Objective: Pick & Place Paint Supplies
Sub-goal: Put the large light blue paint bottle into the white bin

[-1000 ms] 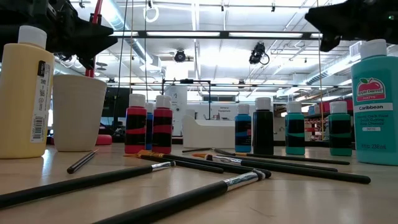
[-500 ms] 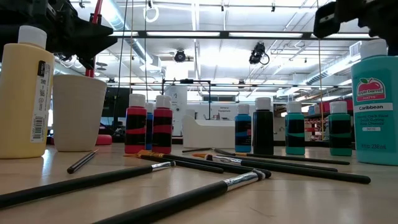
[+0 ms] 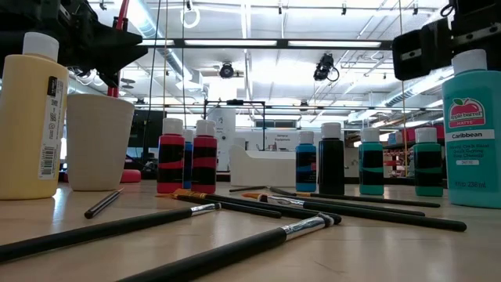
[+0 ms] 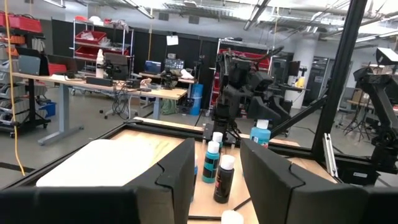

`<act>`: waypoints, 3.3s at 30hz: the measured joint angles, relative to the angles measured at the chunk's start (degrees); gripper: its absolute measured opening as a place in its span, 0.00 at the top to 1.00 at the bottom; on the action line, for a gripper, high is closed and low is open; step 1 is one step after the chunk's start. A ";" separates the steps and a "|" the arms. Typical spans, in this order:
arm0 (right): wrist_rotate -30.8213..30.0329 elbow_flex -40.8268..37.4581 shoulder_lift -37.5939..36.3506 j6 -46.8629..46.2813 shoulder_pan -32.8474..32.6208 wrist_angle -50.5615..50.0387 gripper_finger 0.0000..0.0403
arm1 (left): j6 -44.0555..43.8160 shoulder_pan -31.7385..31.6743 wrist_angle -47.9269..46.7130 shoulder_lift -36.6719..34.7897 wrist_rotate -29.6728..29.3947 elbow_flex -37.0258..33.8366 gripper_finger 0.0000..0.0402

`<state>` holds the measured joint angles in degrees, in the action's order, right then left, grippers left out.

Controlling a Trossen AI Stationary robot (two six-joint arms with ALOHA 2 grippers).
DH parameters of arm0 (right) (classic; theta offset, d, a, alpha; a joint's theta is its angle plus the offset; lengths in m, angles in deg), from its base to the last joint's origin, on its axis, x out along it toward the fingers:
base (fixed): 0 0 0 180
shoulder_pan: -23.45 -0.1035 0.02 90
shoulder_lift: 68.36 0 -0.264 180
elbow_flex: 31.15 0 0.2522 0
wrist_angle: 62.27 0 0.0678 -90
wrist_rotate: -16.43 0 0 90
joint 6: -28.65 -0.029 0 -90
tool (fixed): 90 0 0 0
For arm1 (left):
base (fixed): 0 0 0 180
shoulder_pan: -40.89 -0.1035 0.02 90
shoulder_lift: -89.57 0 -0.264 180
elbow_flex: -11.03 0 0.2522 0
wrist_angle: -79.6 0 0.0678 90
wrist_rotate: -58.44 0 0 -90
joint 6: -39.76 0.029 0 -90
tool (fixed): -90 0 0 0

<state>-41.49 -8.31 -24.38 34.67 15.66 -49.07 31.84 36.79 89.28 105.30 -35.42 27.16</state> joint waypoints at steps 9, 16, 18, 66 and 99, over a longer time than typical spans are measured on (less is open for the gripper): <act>-0.10 0.00 3.24 0.46 0.02 0.04 0.52 | 0.00 0.00 -0.02 0.00 0.02 0.00 0.65; -0.12 0.00 4.07 0.48 0.02 -0.19 0.59 | 0.00 -0.02 -0.01 0.02 0.02 0.00 0.65; -0.16 0.00 4.24 0.50 0.02 -0.46 0.63 | 0.00 0.00 -0.02 0.00 0.02 0.00 0.65; -57.89 38.82 38.59 -0.98 21.58 9.46 0.81 | 0.75 0.00 0.46 0.02 -1.55 0.00 0.65; -53.43 39.93 58.35 -10.01 37.00 13.29 0.76 | 0.42 -0.01 0.42 0.02 -1.55 -0.01 0.65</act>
<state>-94.92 31.63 33.96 24.66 52.66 -35.78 32.25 36.78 89.70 105.32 -36.97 27.15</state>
